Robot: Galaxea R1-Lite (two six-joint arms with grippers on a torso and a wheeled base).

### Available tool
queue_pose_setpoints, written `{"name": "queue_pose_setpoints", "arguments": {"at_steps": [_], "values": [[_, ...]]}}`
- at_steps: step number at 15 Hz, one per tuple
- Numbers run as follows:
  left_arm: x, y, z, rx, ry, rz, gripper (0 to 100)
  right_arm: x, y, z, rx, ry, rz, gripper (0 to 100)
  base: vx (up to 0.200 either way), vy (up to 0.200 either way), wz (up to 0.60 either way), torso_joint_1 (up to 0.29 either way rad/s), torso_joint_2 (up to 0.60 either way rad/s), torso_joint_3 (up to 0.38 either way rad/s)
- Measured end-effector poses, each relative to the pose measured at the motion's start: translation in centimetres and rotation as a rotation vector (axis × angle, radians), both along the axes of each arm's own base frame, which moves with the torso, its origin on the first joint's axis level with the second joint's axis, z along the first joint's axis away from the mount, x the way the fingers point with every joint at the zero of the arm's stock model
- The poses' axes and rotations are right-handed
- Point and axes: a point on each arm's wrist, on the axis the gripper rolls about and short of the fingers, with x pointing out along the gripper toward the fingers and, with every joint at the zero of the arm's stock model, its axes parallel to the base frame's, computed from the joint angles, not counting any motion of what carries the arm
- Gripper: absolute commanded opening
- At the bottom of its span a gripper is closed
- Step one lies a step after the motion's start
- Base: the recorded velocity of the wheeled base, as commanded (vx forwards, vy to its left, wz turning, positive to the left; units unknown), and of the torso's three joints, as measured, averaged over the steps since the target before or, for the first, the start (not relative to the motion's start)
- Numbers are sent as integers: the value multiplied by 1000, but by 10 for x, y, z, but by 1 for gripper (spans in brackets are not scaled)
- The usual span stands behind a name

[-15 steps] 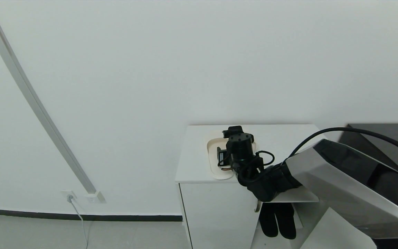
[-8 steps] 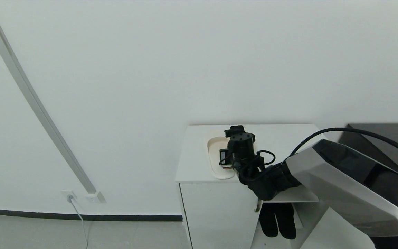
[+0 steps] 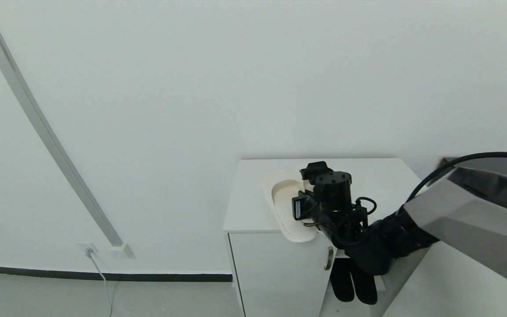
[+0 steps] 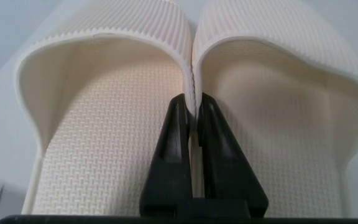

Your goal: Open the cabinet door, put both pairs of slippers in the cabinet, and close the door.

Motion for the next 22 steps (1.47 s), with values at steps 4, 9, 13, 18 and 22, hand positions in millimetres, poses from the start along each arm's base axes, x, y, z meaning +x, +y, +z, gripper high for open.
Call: {"name": "queue_pose_setpoints", "arguments": {"at_steps": [4,9,13,18,22], "values": [[0,0,0,0,0,0,0,-59,-32,26,-12,-5,118,0,0,0,0,0,0,0],[0,0,0,1,0,0,0,-104,-48,54,7,-11,224,0,0,0,0,0,0,0],[0,0,0,1,0,0,0,-107,-48,68,24,-29,230,0,0,0,0,0,0,0],[0,0,0,0,0,0,0,-108,-49,71,32,-40,231,0,-40,0,0,0,0,0],[0,0,0,-2,1,1,0,-110,-50,69,23,-29,232,0,-200,0,0,5,5,1]]}}
